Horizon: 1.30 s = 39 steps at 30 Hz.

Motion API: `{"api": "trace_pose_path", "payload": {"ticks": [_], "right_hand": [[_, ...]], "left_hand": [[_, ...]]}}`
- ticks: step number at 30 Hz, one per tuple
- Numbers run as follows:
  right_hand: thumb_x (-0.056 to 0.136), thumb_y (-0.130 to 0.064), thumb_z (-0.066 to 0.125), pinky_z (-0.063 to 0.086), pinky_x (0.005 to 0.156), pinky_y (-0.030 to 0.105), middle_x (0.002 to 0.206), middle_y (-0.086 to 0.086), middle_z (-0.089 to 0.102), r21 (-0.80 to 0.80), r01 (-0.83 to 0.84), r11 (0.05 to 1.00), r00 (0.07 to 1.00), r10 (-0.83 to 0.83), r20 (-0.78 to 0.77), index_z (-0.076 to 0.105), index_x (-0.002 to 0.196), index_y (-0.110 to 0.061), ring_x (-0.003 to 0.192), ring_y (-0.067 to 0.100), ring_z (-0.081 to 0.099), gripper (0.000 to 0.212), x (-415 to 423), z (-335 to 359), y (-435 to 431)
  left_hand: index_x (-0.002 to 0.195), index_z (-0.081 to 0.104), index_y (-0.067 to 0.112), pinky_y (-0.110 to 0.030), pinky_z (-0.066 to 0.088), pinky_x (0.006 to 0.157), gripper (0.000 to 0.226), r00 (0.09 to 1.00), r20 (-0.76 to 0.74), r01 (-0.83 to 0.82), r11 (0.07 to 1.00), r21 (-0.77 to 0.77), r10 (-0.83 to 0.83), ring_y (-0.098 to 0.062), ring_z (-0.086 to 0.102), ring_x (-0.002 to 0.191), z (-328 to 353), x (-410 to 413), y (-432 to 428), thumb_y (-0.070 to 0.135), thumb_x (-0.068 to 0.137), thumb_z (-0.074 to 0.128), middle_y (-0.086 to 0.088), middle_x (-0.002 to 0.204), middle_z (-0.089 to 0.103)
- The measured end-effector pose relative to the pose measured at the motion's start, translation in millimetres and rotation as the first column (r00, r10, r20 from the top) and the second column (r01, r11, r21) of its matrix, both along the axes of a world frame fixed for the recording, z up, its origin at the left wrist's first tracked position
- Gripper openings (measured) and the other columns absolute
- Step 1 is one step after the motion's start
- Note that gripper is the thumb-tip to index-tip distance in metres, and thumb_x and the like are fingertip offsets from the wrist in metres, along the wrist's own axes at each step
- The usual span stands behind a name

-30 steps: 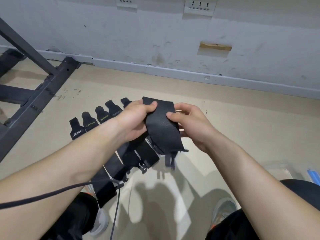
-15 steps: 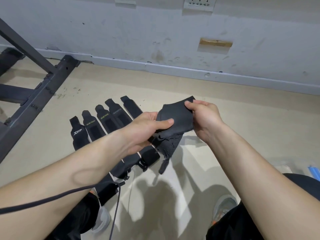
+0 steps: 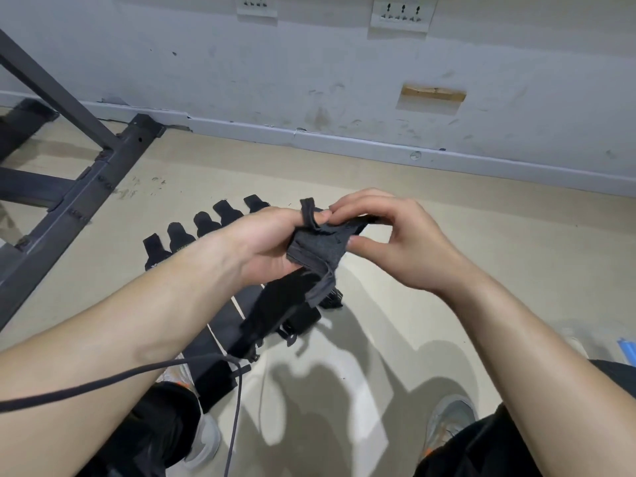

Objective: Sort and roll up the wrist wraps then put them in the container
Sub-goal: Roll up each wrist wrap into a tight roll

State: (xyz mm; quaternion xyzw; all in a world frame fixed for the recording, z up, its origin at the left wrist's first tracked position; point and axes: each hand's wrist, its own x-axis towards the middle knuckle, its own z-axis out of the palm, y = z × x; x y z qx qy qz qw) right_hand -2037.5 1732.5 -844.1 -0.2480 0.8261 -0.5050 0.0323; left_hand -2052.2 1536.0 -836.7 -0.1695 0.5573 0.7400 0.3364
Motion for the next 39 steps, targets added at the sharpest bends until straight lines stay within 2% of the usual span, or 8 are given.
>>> {"api": "trace_pose_path", "payload": {"ticks": [7,12,15,18,24,31,34,39], "right_hand": [[0.093,0.007,0.064,0.053,0.071,0.020,0.079,-0.012,0.075,-0.304,0.338,0.891,0.934,-0.278,0.225,0.072,0.085,-0.024,0.077,0.005,0.069,0.032,-13,-3,-4],[0.092,0.013,0.056,0.056,0.068,0.035,0.081,0.006,0.076,-0.340,0.442,0.830,0.837,-0.246,0.488,0.075,0.092,-0.009,0.075,0.021,0.069,0.029,-15,-2,0],[0.090,0.011,0.059,0.058,0.087,0.049,0.091,0.019,0.075,-0.371,0.476,0.797,0.773,-0.179,0.608,0.077,0.092,-0.004,0.086,0.031,0.070,0.023,-15,-4,-1],[0.092,-0.001,0.067,0.059,0.073,0.036,0.089,0.021,0.074,-0.397,0.524,0.753,0.732,-0.160,0.662,0.073,0.097,0.005,0.076,0.028,0.070,0.009,-14,-4,-2],[0.090,-0.015,0.074,0.059,0.074,0.033,0.086,0.016,0.075,-0.403,0.543,0.736,0.719,-0.161,0.676,0.073,0.088,-0.003,0.074,0.023,0.071,0.012,-13,-5,0],[0.088,-0.002,0.070,0.053,0.094,0.035,0.103,0.004,0.076,-0.558,0.403,0.726,0.750,0.088,0.656,0.056,0.139,-0.004,0.092,0.016,0.073,0.053,-10,-2,-1],[0.096,0.000,0.062,0.051,0.099,0.035,0.113,-0.001,0.075,-0.509,0.373,0.776,0.770,0.047,0.636,0.058,0.137,-0.011,0.106,0.015,0.070,0.042,-9,-10,-6],[0.106,-0.007,0.046,0.052,0.086,0.030,0.110,0.004,0.072,-0.430,0.419,0.800,0.752,-0.040,0.658,0.063,0.130,-0.005,0.096,0.017,0.067,0.029,-12,-14,-11]], "left_hand": [[0.103,0.075,0.013,-0.031,0.052,0.070,0.044,0.987,-0.016,0.153,0.975,-0.161,-0.158,-0.023,0.076,0.075,8,-3,-5,0.043,0.103,0.042,-0.015,0.102,0.078],[0.094,0.064,0.022,-0.027,0.050,0.071,0.015,0.867,-0.459,-0.072,0.861,-0.504,-0.196,-0.012,0.064,0.075,-6,5,3,0.015,0.083,0.071,0.011,0.080,0.071],[0.109,0.071,0.022,-0.027,0.051,0.098,0.028,0.817,-0.538,-0.014,0.926,-0.377,-0.206,-0.007,0.069,0.099,-10,6,9,0.018,0.084,0.080,0.006,0.104,0.076],[0.096,0.077,0.022,-0.045,0.051,0.107,0.021,0.863,-0.497,-0.041,0.966,-0.256,-0.095,-0.020,0.068,0.099,-11,4,13,0.037,0.082,0.077,-0.004,0.102,0.076],[0.119,0.066,0.002,-0.032,0.061,0.083,0.029,0.875,-0.479,-0.174,0.971,-0.164,0.075,-0.016,0.072,0.080,-14,6,21,0.023,0.100,0.064,-0.005,0.092,0.075],[0.105,0.063,-0.003,-0.045,0.061,0.078,0.028,0.793,-0.547,-0.435,0.878,-0.199,0.268,-0.022,0.071,0.080,-11,-2,18,0.023,0.097,0.070,-0.013,0.090,0.074],[0.103,0.054,-0.009,-0.058,0.053,0.070,0.051,0.762,-0.581,-0.472,0.860,-0.196,0.286,-0.026,0.058,0.075,-9,0,17,0.036,0.089,0.072,-0.012,0.081,0.062],[0.087,0.053,0.015,-0.048,0.049,0.072,0.032,0.745,-0.630,-0.496,0.814,-0.302,0.220,-0.022,0.053,0.073,-13,5,20,0.042,0.090,0.069,0.007,0.069,0.056]]}}
